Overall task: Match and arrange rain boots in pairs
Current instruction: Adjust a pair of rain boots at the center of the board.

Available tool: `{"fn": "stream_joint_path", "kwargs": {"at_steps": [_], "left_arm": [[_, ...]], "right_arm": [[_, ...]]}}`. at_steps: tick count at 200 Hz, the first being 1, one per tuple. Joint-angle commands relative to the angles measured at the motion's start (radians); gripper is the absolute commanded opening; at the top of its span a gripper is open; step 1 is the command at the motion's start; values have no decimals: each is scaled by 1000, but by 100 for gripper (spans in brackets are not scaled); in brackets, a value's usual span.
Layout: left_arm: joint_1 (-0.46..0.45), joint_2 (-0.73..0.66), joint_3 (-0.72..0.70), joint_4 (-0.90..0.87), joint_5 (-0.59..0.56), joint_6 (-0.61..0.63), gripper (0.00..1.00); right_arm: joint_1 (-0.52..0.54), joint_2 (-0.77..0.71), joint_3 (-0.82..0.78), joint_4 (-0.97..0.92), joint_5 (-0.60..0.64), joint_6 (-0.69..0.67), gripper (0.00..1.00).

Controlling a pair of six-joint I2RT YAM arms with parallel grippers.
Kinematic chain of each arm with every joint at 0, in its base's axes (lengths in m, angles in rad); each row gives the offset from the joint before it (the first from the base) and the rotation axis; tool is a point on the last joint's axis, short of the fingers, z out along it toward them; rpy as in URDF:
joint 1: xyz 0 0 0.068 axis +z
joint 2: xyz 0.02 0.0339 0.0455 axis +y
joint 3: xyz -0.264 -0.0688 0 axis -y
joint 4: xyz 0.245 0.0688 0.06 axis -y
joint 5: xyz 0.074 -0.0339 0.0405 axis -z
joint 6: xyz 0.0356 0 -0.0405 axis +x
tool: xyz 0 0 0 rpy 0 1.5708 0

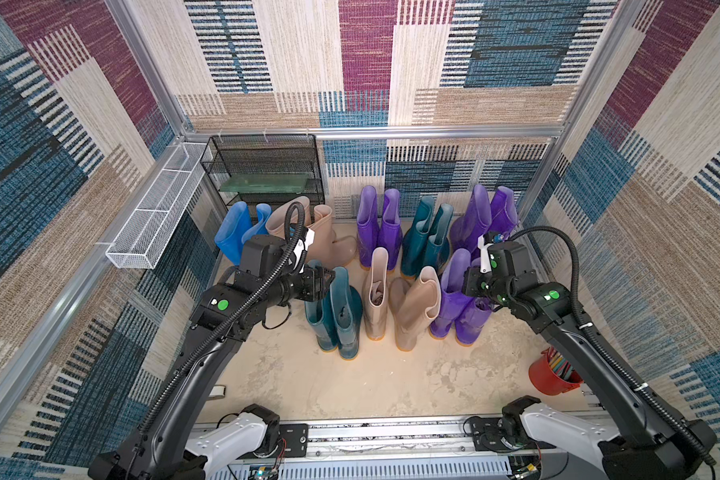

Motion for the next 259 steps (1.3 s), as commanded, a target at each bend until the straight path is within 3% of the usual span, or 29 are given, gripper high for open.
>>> {"fn": "stream_joint_path", "kwargs": {"at_steps": [1, 37, 90, 124, 148, 161, 176, 178, 180, 202, 240, 250, 259], "left_arm": [[0, -2, -5, 37, -3, 27, 62], [0, -4, -5, 43, 8, 21, 62], [0, -7, -11, 51, 8, 11, 62], [0, -4, -7, 47, 7, 13, 62], [0, -9, 14, 27, -6, 20, 64], [1, -16, 25, 18, -20, 20, 70], [0, -29, 37, 8, -38, 21, 79], [1, -29, 38, 6, -41, 22, 81], [1, -32, 40, 4, -43, 22, 82], [0, -49, 66, -32, -71, 30, 99], [0, -96, 163, -109, -305, 29, 99], [0, -114, 181, -116, -329, 41, 100], [0, -128, 191, -115, -323, 39, 99]], "right_arm": [[4, -51, 29, -43, -129, -48, 0], [11, -63, 27, -30, -228, -45, 0], [34, -116, -80, 104, -248, 78, 0], [68, -132, -100, 148, -195, 123, 0], [69, -123, -80, 102, -179, 120, 33], [68, -133, -66, 76, -151, 114, 65], [69, -145, -45, 47, -114, 106, 81], [67, -146, -42, 43, -109, 104, 86], [67, -147, -40, 40, -105, 102, 98], [66, -149, 25, -9, -57, 74, 95], [66, -108, 243, -92, 55, -14, 95], [63, -98, 278, -90, 89, -61, 95], [60, -103, 282, -89, 197, -18, 95]]}}
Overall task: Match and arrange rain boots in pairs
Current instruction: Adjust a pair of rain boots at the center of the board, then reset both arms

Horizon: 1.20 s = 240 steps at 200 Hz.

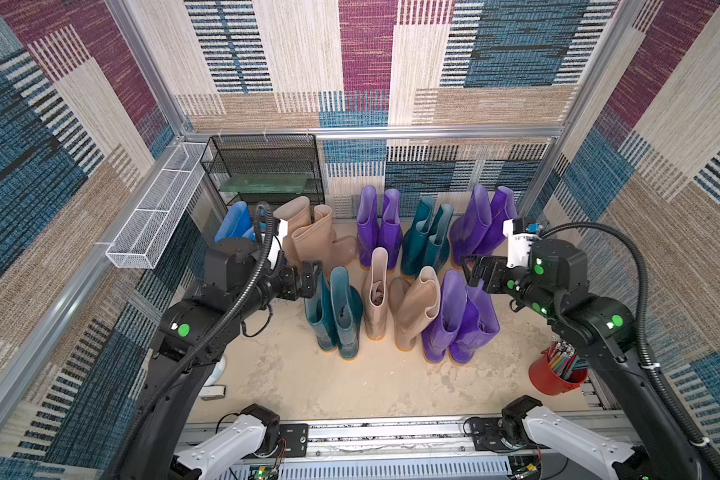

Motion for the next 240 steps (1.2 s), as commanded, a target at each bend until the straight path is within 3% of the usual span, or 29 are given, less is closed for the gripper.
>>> {"fn": "stream_joint_path", "kwargs": {"at_steps": [1, 9, 24, 48, 67, 77, 105, 128, 146, 171, 240], "left_arm": [[0, -31, 34, -35, -105, 28, 99], [1, -41, 37, -35, -71, 51, 99], [0, -77, -2, -14, -43, 76, 99], [0, -275, -204, 205, 57, 142, 99], [0, -447, -421, 474, -106, 113, 99], [0, -471, -479, 505, -203, 123, 99], [1, -381, -439, 437, -233, 161, 99], [5, -379, -412, 536, -272, 232, 99], [14, -316, -341, 508, -310, 283, 99], [83, -236, -315, 501, -232, 286, 99], [390, -112, -288, 519, 157, 70, 99]], "right_arm": [[-5, 5, 37, -30, 203, -28, 95], [-7, -24, 9, 23, 269, -3, 95], [-9, -124, -127, 228, 245, -96, 95], [-31, -193, -208, 403, 278, -137, 95], [-72, -169, -204, 455, 268, -245, 95], [-112, -148, -194, 469, 256, -278, 95], [-351, -126, -200, 554, 33, -292, 95], [-536, -120, -221, 605, -136, -257, 95], [-667, -112, -258, 632, -246, -218, 95], [-804, -104, -332, 672, -418, -138, 95], [-808, -106, -390, 716, -475, -101, 95]]}}
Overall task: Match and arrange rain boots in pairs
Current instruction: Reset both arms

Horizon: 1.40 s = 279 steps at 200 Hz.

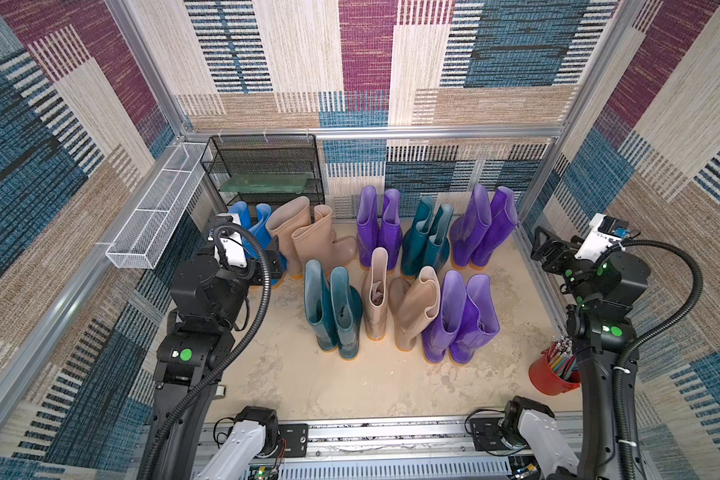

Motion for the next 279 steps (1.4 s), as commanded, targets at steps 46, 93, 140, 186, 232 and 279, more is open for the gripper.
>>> {"fn": "stream_joint_path", "kwargs": {"at_steps": [46, 93, 140, 186, 232, 279], "left_arm": [[276, 66, -77, 127, 372, -233, 99], [403, 78, -433, 531, 412, -413, 99], [399, 82, -690, 705, 175, -283, 99], [330, 187, -867, 891, 95, -171, 99], [317, 374, -953, 1150, 153, -149, 99], [301, 536, -960, 1319, 141, -125, 99]], "right_arm": [[1, 5, -30, 84, -101, 42, 95], [41, 28, -45, 98, -134, 40, 95], [107, 69, -41, 99, -145, 10, 95], [137, 92, -43, 83, -125, -39, 95], [176, 88, -56, 74, -53, -58, 95], [191, 91, -75, 71, -28, -64, 95]]}}
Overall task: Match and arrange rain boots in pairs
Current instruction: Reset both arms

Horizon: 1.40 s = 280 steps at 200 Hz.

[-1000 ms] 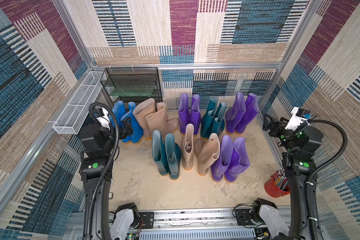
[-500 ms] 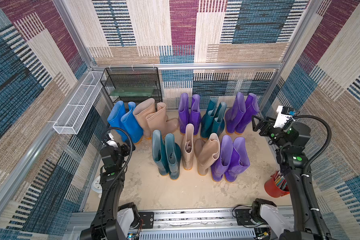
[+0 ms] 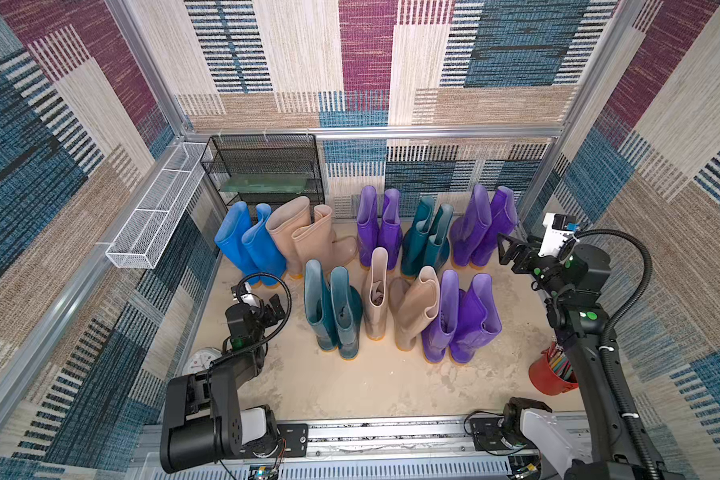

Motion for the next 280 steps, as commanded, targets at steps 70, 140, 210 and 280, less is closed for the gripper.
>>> {"fn": "stream_joint_path", "kwargs": {"at_steps": [70, 140, 210, 280], "left_arm": [[-31, 90, 39, 157, 54, 85, 99], [-91, 180, 114, 92, 44, 154, 99], [-109, 200, 136, 82, 27, 167, 100], [-118, 202, 155, 49, 46, 188, 100]], "right_arm": [[8, 2, -6, -21, 81, -30, 95], [-3, -23, -78, 33, 147, -37, 95], [-13, -24, -353, 347, 154, -85, 95], [-26, 61, -577, 702, 192, -37, 95]]}}
